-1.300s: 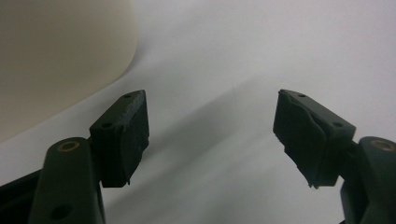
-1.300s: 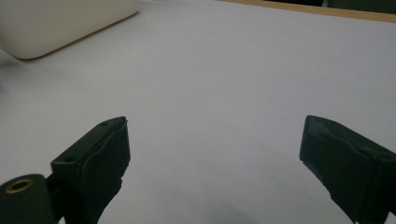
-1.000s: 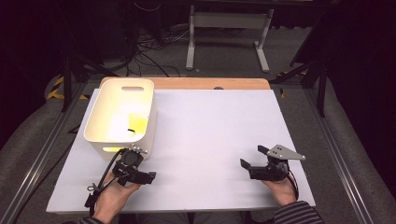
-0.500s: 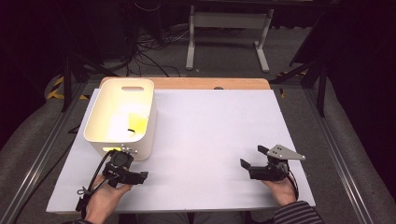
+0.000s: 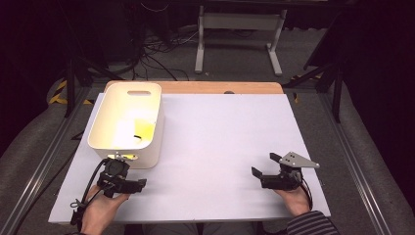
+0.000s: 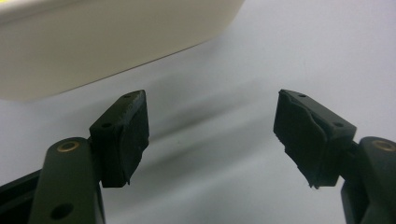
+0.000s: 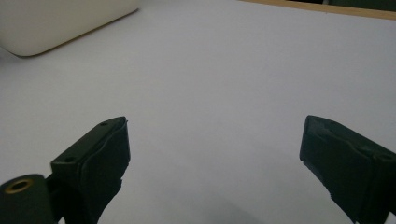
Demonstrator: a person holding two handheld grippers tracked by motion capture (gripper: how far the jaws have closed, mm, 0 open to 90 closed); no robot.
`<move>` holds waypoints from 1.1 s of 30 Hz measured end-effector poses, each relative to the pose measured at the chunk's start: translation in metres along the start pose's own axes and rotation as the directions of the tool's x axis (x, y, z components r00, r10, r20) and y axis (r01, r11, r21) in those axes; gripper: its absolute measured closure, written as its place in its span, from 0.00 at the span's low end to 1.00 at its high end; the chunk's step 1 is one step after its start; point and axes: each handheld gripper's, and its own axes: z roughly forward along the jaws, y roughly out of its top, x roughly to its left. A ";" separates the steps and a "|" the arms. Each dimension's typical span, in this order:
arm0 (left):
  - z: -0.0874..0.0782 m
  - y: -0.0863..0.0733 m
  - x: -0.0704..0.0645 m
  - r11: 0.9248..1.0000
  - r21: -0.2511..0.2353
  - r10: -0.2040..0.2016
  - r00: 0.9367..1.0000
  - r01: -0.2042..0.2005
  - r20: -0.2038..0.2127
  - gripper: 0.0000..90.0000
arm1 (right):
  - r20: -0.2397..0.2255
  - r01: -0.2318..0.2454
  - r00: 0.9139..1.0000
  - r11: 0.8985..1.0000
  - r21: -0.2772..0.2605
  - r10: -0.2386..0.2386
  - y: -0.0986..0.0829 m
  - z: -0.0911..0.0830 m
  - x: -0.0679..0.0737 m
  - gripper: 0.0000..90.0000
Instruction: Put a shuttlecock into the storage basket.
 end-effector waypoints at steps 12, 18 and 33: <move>0.001 -0.003 0.006 0.999 -0.026 -0.030 1.000 0.030 -0.007 0.30 | -0.001 0.000 1.000 1.000 -0.002 0.000 0.000 0.000 0.001 0.10; 0.001 -0.007 0.008 0.997 -0.062 -0.040 0.999 0.039 -0.011 0.30 | -0.002 0.001 1.000 1.000 -0.002 -0.001 0.000 0.000 0.001 0.10; -0.003 -0.017 0.012 0.986 -0.160 -0.056 0.998 0.054 -0.008 0.30 | -0.002 0.007 1.000 1.000 0.004 -0.007 -0.001 -0.001 0.003 0.10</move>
